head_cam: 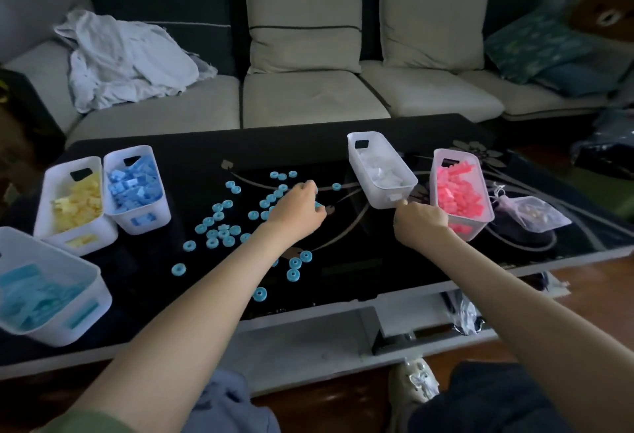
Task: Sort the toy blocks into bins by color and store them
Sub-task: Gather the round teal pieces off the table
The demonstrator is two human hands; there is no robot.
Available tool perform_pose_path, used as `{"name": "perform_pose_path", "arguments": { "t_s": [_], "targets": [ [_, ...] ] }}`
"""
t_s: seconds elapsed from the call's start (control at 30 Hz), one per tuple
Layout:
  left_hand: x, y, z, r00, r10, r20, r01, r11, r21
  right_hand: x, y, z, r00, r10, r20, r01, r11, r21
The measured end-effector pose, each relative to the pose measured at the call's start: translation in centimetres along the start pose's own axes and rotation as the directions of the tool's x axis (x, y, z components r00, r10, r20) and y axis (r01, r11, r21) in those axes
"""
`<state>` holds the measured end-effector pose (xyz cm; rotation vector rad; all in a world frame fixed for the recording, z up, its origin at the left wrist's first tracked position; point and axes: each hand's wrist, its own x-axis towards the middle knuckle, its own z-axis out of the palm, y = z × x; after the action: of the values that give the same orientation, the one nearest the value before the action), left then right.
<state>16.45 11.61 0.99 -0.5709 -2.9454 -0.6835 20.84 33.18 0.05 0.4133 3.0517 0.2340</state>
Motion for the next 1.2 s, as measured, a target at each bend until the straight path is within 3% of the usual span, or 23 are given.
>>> {"name": "perform_pose_path", "arguments": {
  "t_s": [0.2,0.33,0.43,0.6,0.73,0.83,1.1,1.2],
  "targets": [
    [-1.0,0.9,-0.1,0.999,0.035,0.024,-0.035,0.999,0.002,-0.4,-1.3,-0.2,0.999,-0.053,0.001,0.052,0.998,0.040],
    [-2.9,-1.5,-3.6,0.998,0.005,-0.060,-0.005,1.000,0.008,-0.9,-5.8,-3.5,0.955,-0.275,-0.108,0.295,0.918,0.267],
    [-5.4,-5.0,-7.3,0.989,-0.063,-0.131,0.070,0.997,0.045,-2.4,-12.4,-7.1,0.875,-0.456,-0.163,0.480,0.775,0.411],
    [-12.8,-12.5,-13.8,0.933,-0.268,-0.241,0.290,0.955,0.062,-7.1,-23.8,-10.3,0.647,-0.726,-0.234,0.732,0.505,0.457],
    [-18.2,-17.1,-17.8,0.837,-0.445,-0.318,0.478,0.878,0.030,-10.0,-30.7,-11.0,0.562,-0.782,-0.270,0.780,0.392,0.488],
    [-21.3,-19.1,-19.0,0.809,-0.470,-0.354,0.516,0.856,0.044,-11.9,-34.7,-11.0,0.504,-0.819,-0.276,0.799,0.320,0.509],
    [-22.1,-21.3,-18.3,0.762,-0.587,-0.273,0.622,0.781,0.054,-13.2,-38.9,-9.7,0.404,-0.907,-0.124,0.872,0.340,0.352],
    [-21.3,-21.7,-17.1,0.723,-0.646,-0.243,0.679,0.729,0.083,-13.4,-37.9,-9.2,0.355,-0.922,-0.158,0.830,0.233,0.506]
  ]
}}
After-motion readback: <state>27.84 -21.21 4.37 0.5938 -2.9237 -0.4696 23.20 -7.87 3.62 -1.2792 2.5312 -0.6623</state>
